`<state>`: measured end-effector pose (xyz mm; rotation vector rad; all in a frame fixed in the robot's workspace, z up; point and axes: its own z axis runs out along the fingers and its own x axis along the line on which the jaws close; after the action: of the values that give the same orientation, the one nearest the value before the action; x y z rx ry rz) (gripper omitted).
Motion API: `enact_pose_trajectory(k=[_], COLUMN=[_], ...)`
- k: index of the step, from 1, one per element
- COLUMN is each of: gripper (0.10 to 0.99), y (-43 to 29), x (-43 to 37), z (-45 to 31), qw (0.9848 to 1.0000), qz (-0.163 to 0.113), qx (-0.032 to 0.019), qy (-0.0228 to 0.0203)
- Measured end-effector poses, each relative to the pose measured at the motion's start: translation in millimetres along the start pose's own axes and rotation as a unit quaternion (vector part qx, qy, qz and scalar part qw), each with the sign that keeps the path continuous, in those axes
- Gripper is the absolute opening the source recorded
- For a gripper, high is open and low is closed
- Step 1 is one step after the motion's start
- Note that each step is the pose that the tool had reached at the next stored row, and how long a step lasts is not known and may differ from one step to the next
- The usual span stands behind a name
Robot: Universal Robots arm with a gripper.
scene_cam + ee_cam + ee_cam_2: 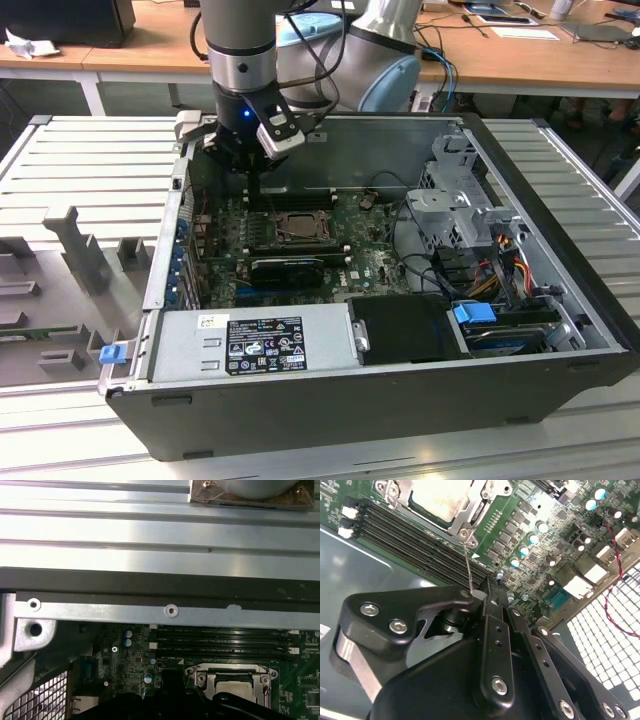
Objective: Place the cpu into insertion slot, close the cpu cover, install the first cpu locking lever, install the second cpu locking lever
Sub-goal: 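Install the first cpu locking lever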
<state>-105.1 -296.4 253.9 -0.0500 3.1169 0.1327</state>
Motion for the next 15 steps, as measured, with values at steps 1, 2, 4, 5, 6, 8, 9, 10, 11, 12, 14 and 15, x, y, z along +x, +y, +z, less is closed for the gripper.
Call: enact_pose_trajectory(k=[1, 2, 4, 5, 6, 8, 9, 10, 11, 12, 14, 15], gripper=[0.106, 0.106, 0.106, 0.106, 0.106, 0.106, 0.106, 0.106, 0.106, 0.106, 0.106, 0.106], y=[-0.1, -0.1, -0.2, -0.3, -0.4, -0.5, -0.6, -0.8, -1.0, -1.1, -1.4, -1.6], x=[-1.9, -3.0, -6.1, -8.7, -10.9, -16.1, -18.5, -25.5, -30.5, -35.7, -43.6, -48.0], z=[0.0, 0.0, 0.2, 0.2, 0.3, 0.4, 0.5, 0.6, 0.8, 1.1, 1.6, 1.9], qw=[1.0, 1.0, 1.0, 1.0, 1.0, 1.0, 1.0, 1.0, 1.0, 1.0, 1.0, 1.0], qz=[0.0, 0.0, 0.0, 0.0, 0.0, 0.0, 0.0, 0.0, 0.0, 0.0, 0.0, 0.0], qx=[0.0, 0.0, 0.0, 0.0, 0.0, 0.0001, 0.0001, 0.0002, 0.0001, 0.0001, 0.0001, 0.0001], qy=[0.0, 0.0, 0.0, 0.0, 0.0, 0.0, 0.0, 0.0001, 0.0, 0.0, 0.0, 0.0])
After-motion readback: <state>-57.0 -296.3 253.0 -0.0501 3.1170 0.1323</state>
